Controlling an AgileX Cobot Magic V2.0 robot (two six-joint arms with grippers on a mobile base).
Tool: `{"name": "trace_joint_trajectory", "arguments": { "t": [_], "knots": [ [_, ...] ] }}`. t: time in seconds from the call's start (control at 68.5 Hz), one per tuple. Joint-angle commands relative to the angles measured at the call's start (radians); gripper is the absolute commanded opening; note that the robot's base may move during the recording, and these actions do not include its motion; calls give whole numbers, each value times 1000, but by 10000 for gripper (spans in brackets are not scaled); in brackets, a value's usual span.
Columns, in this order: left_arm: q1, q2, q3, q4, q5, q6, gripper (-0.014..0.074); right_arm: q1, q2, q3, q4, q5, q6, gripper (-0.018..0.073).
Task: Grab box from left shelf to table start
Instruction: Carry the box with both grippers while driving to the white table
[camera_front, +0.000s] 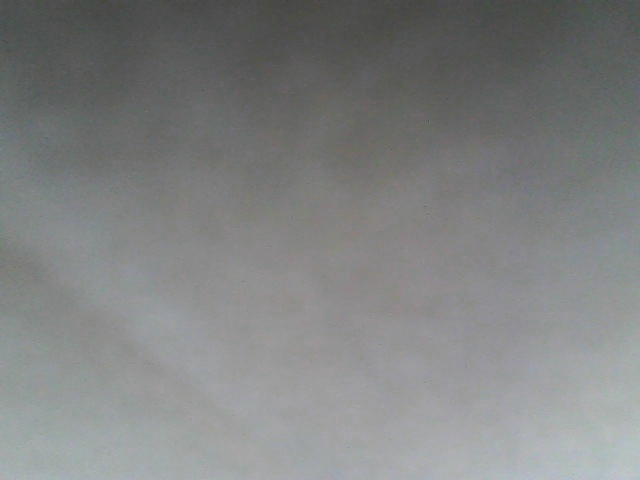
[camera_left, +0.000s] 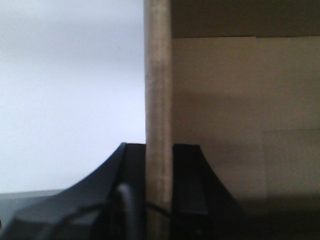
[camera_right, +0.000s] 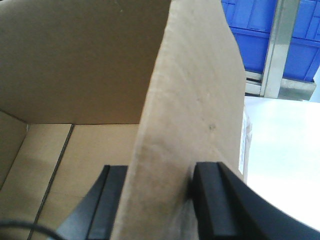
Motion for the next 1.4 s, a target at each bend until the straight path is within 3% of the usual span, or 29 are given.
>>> {"name": "trace_joint_trajectory", "arguments": {
  "t": [0.0, 1.387],
  "knots": [
    [-1, 18, -3, 95, 79, 7, -92, -2, 4, -30, -24, -106, -2, 57],
    [-1, 18, -3, 95, 79, 7, -92, -2, 4, -30, -24, -106, -2, 57]
  ]
}}
